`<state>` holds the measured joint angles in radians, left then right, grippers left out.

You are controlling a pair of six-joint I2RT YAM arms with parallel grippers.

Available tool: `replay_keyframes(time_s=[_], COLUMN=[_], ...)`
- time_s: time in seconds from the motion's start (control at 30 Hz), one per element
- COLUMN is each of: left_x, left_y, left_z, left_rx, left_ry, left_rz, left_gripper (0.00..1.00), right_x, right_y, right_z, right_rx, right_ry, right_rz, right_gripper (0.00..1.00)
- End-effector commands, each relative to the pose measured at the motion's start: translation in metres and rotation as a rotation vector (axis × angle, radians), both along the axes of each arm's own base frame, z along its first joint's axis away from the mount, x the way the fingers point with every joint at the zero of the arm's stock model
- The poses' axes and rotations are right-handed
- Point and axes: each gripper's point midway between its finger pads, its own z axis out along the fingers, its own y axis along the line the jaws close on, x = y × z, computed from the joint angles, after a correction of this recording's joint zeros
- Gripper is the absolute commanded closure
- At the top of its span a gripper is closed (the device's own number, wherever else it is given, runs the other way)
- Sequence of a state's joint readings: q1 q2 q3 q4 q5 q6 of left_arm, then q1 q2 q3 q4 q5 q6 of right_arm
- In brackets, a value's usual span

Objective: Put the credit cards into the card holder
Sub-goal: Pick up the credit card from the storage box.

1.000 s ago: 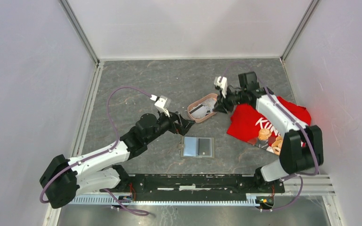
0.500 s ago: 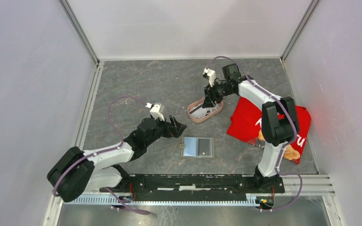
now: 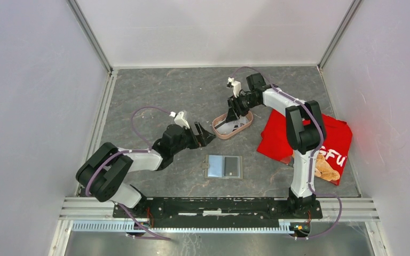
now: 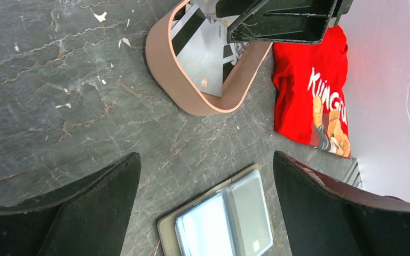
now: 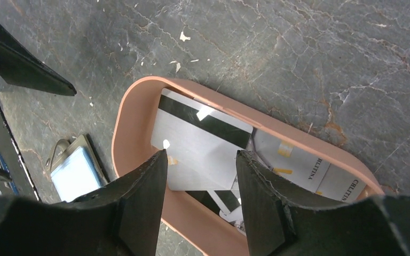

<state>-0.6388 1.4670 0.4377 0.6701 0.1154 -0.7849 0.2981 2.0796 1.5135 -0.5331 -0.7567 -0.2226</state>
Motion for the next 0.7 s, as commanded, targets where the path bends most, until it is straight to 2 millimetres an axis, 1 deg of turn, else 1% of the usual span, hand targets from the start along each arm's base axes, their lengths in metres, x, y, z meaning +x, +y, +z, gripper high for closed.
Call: replay_keyframes(time_s=[0.0, 0.17, 0.4, 0.57, 0.67], left_x=[0.013, 0.014, 0.017, 0.017, 0.018], left_y=[-0.016, -0.021, -0.029, -0.033, -0.036], left_z=[0.021, 0.013, 0.007, 0.002, 0.000], left_rx=[-0.100, -0.108, -0.118, -0.126, -0.130], left_ry=[-0.016, 0.010, 0.034, 0.050, 0.058], left_rz=[-0.005, -0.014, -0.033, -0.043, -0.050], left_gripper=[0.02, 0.03, 0.04, 0.05, 0.05], right_x=[0.018, 0.015, 0.018, 0.011, 0.006], right_y=[0.004, 0.002, 0.000, 0.002, 0.006], right_z=[0.006, -0.004, -0.009, -0.017, -0.017], right_rx=[0.008, -0.008, -0.027, -0.013, 0.019], right_ry=[-0.027, -0.007, -0.009, 0.025, 0.050], right_rz=[-0.019, -0.022, -0.024, -0.013, 0.000], right_gripper=[0.43, 0.43, 0.42, 0.42, 0.41])
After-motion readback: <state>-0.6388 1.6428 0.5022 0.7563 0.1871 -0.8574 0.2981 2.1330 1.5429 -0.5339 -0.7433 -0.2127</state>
